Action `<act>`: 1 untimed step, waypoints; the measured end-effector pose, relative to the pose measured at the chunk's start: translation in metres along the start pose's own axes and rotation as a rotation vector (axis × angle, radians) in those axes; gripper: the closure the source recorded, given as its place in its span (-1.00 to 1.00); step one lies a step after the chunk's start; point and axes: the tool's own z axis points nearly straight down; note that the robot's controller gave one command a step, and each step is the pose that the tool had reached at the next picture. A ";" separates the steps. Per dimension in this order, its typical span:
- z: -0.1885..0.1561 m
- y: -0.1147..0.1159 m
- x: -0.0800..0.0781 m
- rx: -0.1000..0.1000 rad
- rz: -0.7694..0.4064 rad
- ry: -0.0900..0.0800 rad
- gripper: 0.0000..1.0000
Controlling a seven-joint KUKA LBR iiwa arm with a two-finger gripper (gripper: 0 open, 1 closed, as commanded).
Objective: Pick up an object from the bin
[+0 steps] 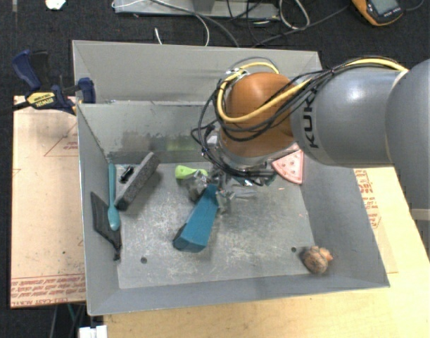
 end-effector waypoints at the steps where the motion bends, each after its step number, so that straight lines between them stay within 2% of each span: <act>1: 0.003 -0.057 0.020 0.001 -0.270 -0.007 1.00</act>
Offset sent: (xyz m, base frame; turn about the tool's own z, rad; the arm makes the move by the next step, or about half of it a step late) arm 0.0310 -0.0950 -0.0057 -0.3599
